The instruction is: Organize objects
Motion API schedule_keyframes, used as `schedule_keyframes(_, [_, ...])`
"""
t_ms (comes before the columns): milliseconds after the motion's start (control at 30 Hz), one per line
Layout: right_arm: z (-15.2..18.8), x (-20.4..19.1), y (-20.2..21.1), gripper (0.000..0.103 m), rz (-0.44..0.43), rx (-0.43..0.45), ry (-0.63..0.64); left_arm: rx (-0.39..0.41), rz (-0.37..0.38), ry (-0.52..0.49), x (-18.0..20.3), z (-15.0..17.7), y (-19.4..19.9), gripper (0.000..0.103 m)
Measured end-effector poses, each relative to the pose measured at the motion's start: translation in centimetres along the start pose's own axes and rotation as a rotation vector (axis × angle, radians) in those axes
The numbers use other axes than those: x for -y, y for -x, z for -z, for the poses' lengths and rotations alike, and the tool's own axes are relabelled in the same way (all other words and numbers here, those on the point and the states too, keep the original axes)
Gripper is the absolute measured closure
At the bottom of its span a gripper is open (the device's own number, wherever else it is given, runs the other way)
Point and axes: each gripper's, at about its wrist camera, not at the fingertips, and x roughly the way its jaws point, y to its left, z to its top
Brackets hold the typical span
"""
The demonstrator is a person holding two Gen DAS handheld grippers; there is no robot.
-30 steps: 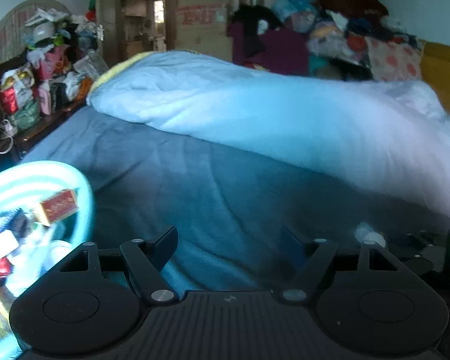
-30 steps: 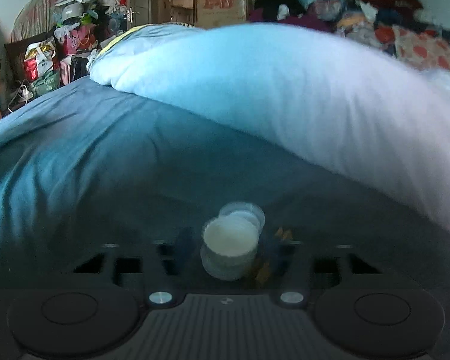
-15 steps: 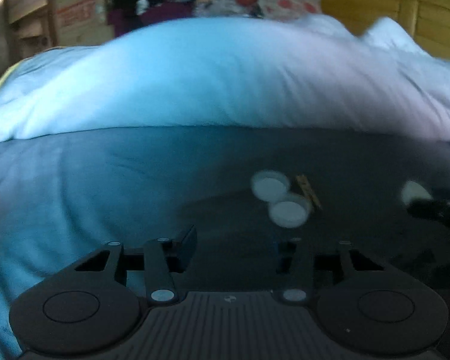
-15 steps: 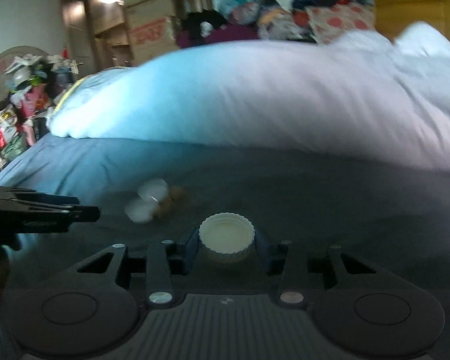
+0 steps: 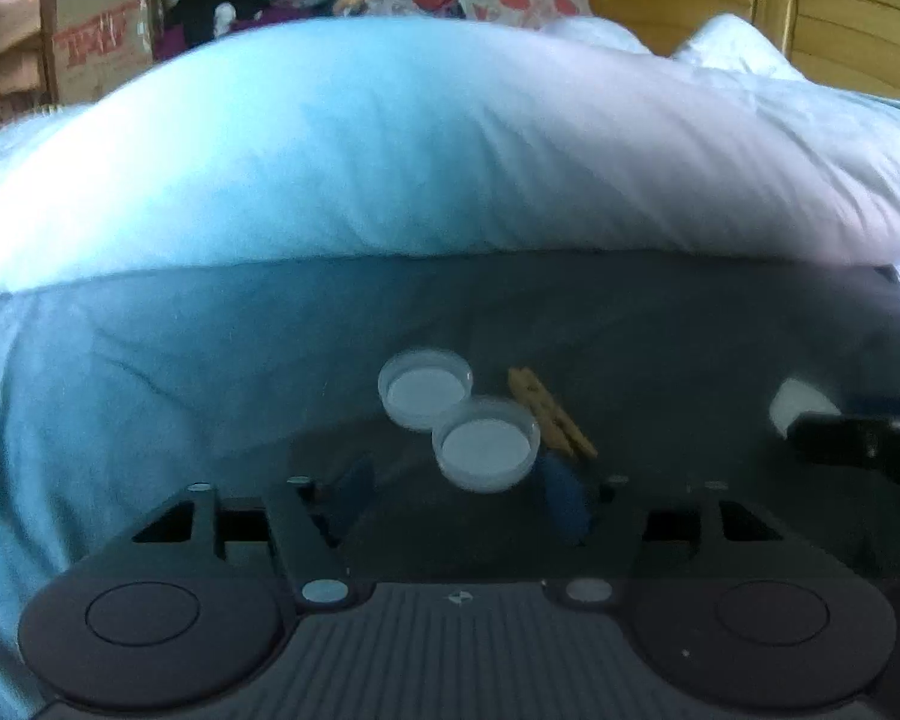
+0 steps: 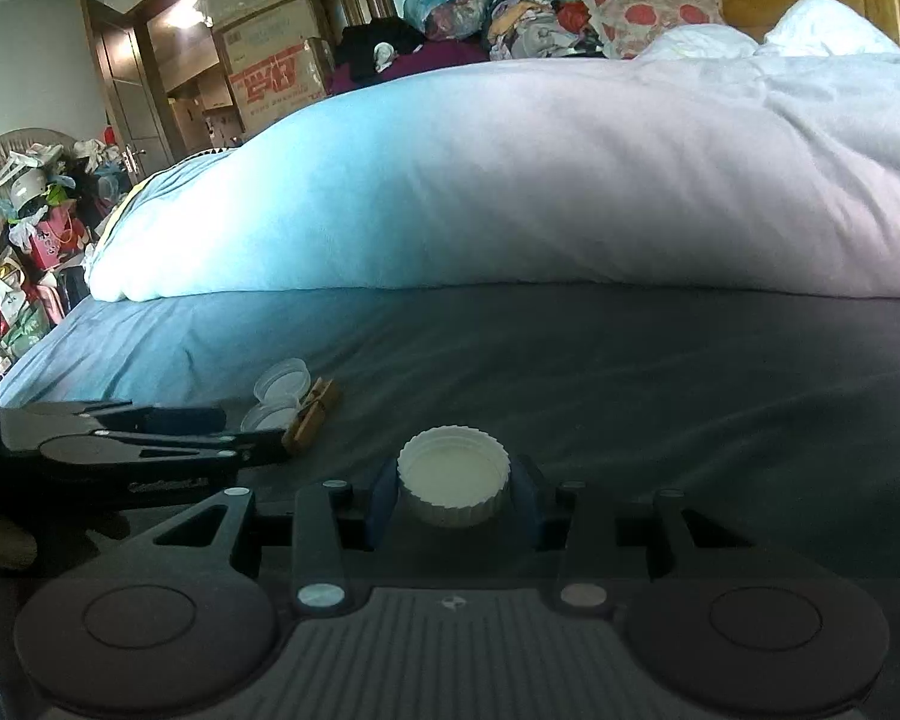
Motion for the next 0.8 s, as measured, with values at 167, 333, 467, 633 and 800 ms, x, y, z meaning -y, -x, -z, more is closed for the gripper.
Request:
schedule_keyframes(167, [-0.1,0.0,-0.8,0.059,0.005,-0.014,-0.022,-0.014,0.03,-0.001,0.2,-0.1,-0.4,0.057])
schedule_keyframes(333, [-0.3,-0.6,-0.8,0.059,0.002,0.009,-0.006,-0.006,0.01,0.048,-0.3,0.2,1.0,0.063])
schedule_keyframes(467, [-0.8,-1.4,0.0,0.059,-0.007,0.046,0.054,0.032,-0.035,0.123,-1.7,-0.5,5.1,0.063])
schedule_keyframes(633, [-1.8,-4.6,1.9,0.059,-0.054,0.085,0.109,0.099,-0.189,0.163,-4.3,-0.1,13.4,0.063])
schedule_keyframes(800, [-4.5,-11.0,4.5,0.059,-0.173,0.119,0.17,0.168,-0.351,0.285,-8.7,0.9,22.7,0.063])
